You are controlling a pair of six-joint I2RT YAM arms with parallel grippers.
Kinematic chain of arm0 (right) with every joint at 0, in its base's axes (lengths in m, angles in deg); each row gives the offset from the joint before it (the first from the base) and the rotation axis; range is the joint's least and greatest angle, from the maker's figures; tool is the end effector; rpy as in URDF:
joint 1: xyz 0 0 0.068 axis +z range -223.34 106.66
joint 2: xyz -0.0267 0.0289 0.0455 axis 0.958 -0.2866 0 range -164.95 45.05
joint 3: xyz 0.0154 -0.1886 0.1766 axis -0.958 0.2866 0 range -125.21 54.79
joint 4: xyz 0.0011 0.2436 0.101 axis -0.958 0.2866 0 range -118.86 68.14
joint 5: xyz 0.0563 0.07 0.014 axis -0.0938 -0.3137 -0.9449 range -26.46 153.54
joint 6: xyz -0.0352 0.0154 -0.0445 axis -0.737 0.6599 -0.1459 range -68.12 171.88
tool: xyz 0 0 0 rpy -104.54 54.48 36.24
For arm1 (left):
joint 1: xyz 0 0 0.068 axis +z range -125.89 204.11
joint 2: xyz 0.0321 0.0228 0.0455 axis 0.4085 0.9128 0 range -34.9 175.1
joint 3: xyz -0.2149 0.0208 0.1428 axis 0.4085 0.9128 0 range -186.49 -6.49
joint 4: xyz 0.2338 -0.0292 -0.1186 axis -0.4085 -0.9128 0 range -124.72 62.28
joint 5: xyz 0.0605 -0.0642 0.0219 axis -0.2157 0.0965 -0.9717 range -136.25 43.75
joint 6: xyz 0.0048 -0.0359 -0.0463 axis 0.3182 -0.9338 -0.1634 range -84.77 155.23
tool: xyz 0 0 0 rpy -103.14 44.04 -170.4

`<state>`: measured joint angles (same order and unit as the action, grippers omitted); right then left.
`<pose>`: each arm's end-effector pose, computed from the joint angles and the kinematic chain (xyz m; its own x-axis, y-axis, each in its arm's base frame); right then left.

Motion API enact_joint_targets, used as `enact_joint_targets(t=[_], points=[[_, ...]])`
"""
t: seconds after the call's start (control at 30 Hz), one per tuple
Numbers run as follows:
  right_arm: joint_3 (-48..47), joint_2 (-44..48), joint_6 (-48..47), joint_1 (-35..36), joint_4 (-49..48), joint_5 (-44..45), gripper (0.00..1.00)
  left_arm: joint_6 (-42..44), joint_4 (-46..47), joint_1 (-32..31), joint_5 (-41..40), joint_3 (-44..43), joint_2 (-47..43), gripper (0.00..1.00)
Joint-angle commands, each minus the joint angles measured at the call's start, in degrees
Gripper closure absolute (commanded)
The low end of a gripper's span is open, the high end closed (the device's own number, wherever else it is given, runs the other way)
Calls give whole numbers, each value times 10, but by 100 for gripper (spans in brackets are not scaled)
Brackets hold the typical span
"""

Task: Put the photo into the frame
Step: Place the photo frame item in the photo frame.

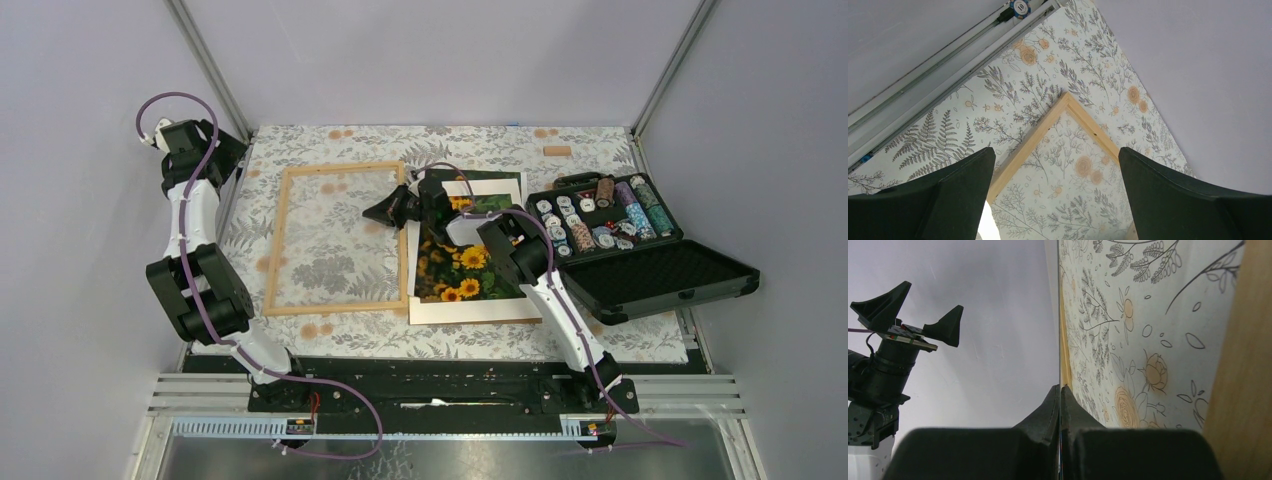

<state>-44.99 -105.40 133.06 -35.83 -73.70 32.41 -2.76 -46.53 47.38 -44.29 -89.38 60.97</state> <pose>0.4231 0.3525 0.0719 -0.9306 0.3520 -0.1007 -0.0629 0.1171 0.9911 0.3673 0.1564 0.3033 -0.1548 -0.7363 -0.6587 -0.5880 0.6044 -0.5375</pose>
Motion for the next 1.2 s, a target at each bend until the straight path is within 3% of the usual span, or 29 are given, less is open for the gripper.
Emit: enact_joint_targets(t=[0.0, 1.17], points=[[-12, 39, -29, -14, 30, -25, 100, -3, 19, -2, 9, -15, 6, 1], [-17, 91, -152, -16, 108, 13, 100, -4, 18, -10, 9, -13, 11, 1]])
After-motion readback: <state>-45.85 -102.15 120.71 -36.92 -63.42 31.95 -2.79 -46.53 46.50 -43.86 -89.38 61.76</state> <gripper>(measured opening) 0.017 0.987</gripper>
